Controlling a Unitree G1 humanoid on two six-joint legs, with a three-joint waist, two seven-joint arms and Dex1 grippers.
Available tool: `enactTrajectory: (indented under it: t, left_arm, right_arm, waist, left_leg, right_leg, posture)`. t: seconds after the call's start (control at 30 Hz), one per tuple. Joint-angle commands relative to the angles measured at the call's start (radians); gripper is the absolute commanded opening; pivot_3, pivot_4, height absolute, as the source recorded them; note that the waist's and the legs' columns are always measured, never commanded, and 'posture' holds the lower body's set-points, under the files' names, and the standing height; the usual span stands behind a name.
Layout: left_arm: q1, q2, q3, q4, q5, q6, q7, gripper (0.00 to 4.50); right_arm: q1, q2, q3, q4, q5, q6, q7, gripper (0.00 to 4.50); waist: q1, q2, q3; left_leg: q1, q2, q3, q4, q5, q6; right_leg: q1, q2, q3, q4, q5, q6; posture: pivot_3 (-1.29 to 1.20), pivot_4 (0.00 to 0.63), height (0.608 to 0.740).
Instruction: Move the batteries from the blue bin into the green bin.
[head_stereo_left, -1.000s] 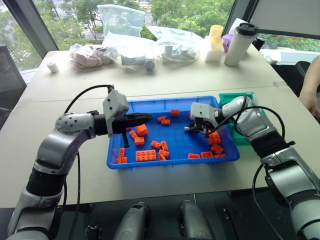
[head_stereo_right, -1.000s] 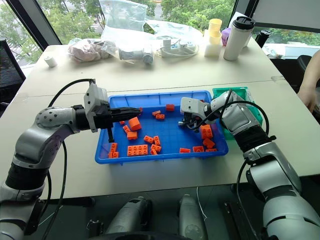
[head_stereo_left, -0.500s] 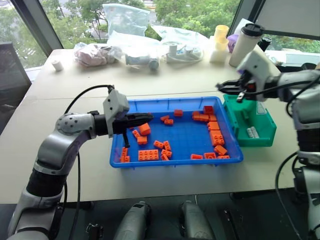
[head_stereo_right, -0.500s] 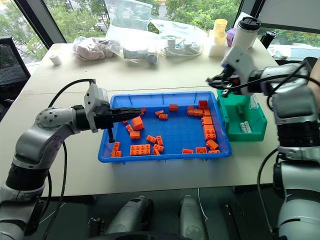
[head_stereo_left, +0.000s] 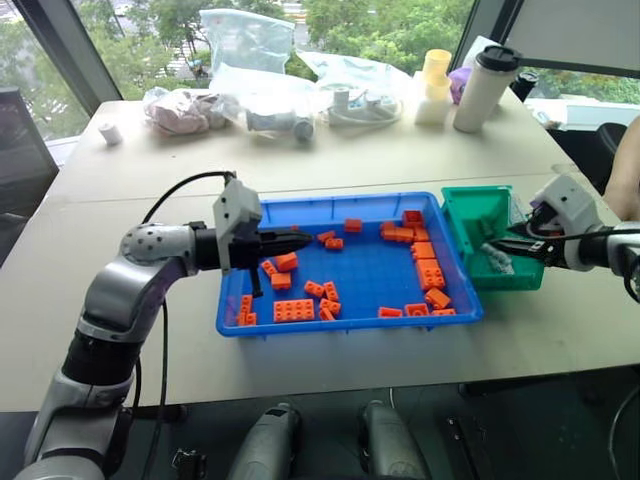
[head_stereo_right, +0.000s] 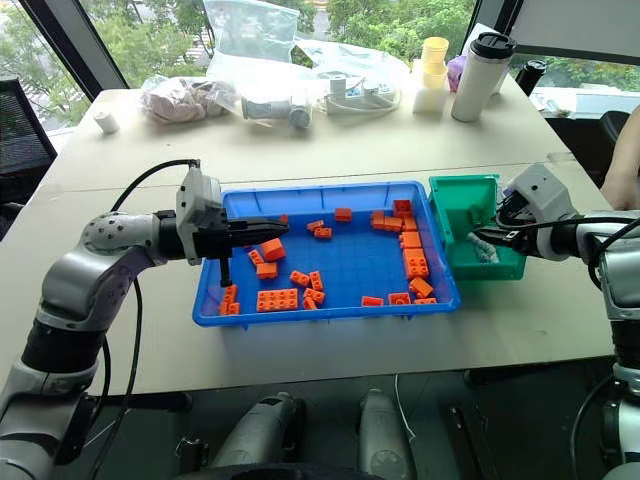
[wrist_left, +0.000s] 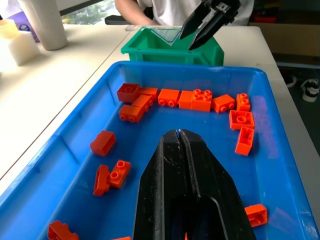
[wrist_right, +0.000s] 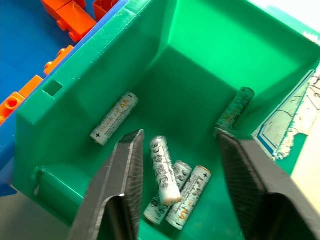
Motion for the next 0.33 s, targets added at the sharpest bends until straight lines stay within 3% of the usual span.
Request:
enactTrajectory:
  t: [0.03,0.07,0.33]
  left_arm:
    - [-0.017,-0.002,0.004,-0.005,-0.006,-0.017,-0.012,0.00]
    - [-0.017,-0.003,0.005,-0.005,-0.007,-0.015,-0.014,0.00]
    - [0.020,0.029,0.031,-0.048,-0.038,0.016,-0.038,0.00]
  right_arm:
    - [0.011,-0.015,-0.073,-0.107,0.043,0.032,-0.030,4.00]
    - [0.017,-0.021,-0.087,-0.134,0.052,0.046,-0.036,4.46]
    - [0.050,-0.122,-0.234,-0.512,0.298,0.220,0.072,4.46]
  waist:
    - [0.003,0.000,0.000]
    - [0.003,0.000,0.000]
    - [0.004,0.000,0.000]
  left_leg:
    - [0.000,0.000,0.000,0.000,0.000,0.000]
    - [0.000,0.000,0.000,0.000,0.000,0.000]
    - [0.000,0.001,-0.001,0.000,0.000,0.000]
  right_leg:
    - [0.000,0.000,0.000,0.000,0.000,0.000]
    - [0.000,0.000,0.000,0.000,0.000,0.000]
    - [0.001,0.000,-0.001,-0.001,0.000,0.000]
  posture:
    - [0.00,0.150,0.740]
    - [0.00,0.150,0.740]
    - [0.00,0.150,0.740]
